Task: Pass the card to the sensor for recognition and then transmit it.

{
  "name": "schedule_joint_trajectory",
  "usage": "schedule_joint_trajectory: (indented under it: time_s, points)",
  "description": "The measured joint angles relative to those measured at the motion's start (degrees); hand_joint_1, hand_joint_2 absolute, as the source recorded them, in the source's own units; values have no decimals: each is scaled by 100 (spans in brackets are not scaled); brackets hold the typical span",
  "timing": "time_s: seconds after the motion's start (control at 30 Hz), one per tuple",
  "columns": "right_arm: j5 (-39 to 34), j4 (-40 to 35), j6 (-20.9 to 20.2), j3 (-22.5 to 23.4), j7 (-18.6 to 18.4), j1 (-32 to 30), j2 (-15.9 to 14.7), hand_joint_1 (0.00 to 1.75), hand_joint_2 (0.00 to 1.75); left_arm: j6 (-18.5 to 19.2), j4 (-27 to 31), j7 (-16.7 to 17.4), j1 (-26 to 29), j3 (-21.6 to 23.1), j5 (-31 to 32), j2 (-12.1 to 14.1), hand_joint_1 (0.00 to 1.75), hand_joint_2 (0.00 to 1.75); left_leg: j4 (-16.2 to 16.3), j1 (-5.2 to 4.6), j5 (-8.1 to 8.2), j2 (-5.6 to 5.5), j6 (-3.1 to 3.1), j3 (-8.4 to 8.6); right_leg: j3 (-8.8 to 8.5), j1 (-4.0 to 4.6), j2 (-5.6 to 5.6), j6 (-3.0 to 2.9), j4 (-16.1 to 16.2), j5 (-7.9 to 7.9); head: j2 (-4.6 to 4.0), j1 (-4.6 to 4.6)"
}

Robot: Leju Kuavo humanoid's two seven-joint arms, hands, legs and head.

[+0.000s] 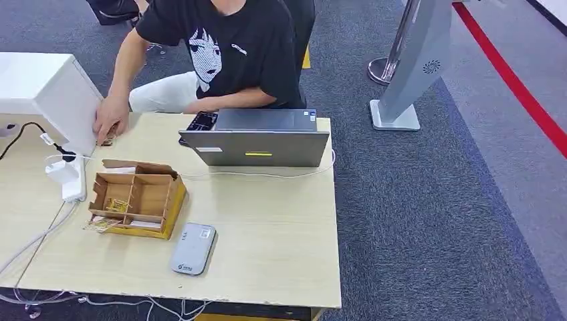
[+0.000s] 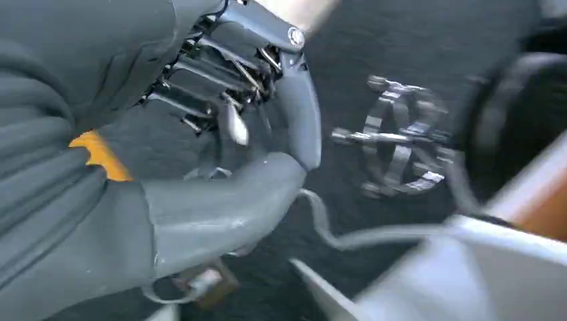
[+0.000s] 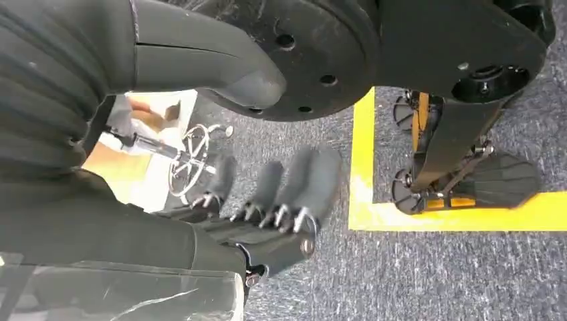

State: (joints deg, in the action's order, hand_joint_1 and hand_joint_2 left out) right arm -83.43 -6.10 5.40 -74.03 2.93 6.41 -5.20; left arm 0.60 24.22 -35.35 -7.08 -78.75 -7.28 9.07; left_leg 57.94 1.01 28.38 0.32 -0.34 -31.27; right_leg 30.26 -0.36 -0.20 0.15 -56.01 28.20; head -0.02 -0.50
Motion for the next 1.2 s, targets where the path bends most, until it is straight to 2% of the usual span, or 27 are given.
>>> schedule_joint_trajectory:
  time_s: [0.03,0.07,0.13,0.17,0.2,0.3,0.33,0.4,0.5,0.7,1.2]
  points:
    - [0,0,-11,-20,0,2,0,45,175,-133,-102,82,3,-4,7,-7,150,175,0,1,0,0,0,0,0,0,0,0,0,0,0,2]
    - [0,2,-20,-33,0,5,0,0,175,-264,-202,182,5,-11,15,-9,0,175,0,1,0,0,0,0,0,0,0,0,0,0,2,0]
    - [-67,-2,-231,-55,127,122,11,0,175,-362,-379,434,30,-13,145,-39,0,175,-2,1,-3,1,3,-27,-8,0,0,0,-9,-3,2,0]
    - [-138,-4,-333,-55,-93,354,101,0,175,-368,-460,605,33,-11,267,-55,0,175,-1,2,-8,11,-1,-34,10,2,12,-12,-13,-16,0,7]
    - [-190,17,-270,-55,-445,653,157,0,175,-418,-540,792,17,0,377,-61,0,175,2,2,-15,38,-10,-38,36,3,39,-14,-14,-35,2,9]
    - [-372,-11,110,-42,-1242,1747,413,0,175,-740,-742,1471,-92,186,888,-105,0,175,7,3,-42,93,-11,-47,80,1,92,-19,-16,-71,0,2]
    - [-334,-46,151,20,-1345,1940,481,0,175,-830,-779,1656,-88,329,1034,-116,0,175,7,4,-49,90,-10,-46,76,1,87,-19,-17,-70,2,-7]
    - [-102,-103,173,181,-1423,2234,577,0,175,-882,-836,1793,-37,648,1093,-149,0,175,8,10,-61,67,-13,-45,75,4,67,-19,-17,-71,0,-9]
    - [270,-170,168,433,-1406,2242,658,0,175,-882,-884,1904,58,1021,1095,-186,0,175,8,9,-70,21,-15,-61,77,5,25,-20,-29,-70,2,-11]
    - [1065,-310,87,1025,-1294,2102,697,0,175,-823,-892,2062,206,1710,1073,-234,0,175,8,9,-67,21,-16,-70,86,5,27,-20,-28,-69,2,-11]
    - [3128,-682,-66,2752,-1010,1165,699,0,175,-611,-890,2475,578,3377,975,-358,0,175,7,9,-67,17,-17,-70,88,5,24,-22,-28,-67,2,-9]
